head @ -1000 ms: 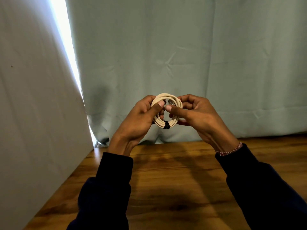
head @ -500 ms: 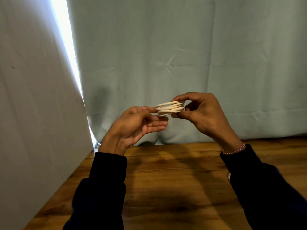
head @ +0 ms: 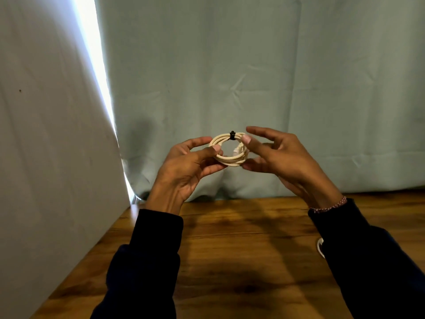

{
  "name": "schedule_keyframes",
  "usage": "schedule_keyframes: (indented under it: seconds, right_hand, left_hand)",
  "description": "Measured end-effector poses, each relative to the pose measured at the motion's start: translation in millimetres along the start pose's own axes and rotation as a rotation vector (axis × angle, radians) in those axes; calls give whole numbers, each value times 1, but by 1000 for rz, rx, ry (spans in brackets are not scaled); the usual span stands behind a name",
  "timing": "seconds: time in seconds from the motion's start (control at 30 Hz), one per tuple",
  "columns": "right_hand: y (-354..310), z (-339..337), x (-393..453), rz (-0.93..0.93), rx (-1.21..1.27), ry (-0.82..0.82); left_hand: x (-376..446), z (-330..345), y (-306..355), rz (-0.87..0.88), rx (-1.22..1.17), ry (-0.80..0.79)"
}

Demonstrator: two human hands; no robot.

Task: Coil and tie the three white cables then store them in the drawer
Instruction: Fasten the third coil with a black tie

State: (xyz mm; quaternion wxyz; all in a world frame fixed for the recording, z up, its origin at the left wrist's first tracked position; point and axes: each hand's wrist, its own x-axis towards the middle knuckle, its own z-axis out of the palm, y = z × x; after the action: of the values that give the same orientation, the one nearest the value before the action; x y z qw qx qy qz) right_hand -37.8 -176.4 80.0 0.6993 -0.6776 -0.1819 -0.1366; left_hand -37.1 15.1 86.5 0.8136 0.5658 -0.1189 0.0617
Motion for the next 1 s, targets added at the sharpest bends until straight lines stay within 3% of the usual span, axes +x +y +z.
schedule_keyframes:
  seconds: [0.1, 0.23, 0.43, 0.7, 0.87, 1.0]
  right_hand:
    - [3, 8, 0, 91, 139, -7]
    - [6, 9, 1, 117, 132, 2]
    - [5, 7, 0, 116, 59, -48]
    - [3, 11, -1, 167, 19, -81]
    - [-1, 6, -4, 147, -138, -102]
    - [-2, -2, -5, 84, -107, -52]
  left_hand:
    - [-1, 7, -2, 16, 56, 29]
    - [2, 12, -10, 101, 310, 135]
    - [4, 10, -19, 120, 602, -5]
    - [5, 20, -30, 250, 1041, 87]
    - [6, 8, -24, 210, 888, 24]
    - [2, 5, -13, 189, 687, -68]
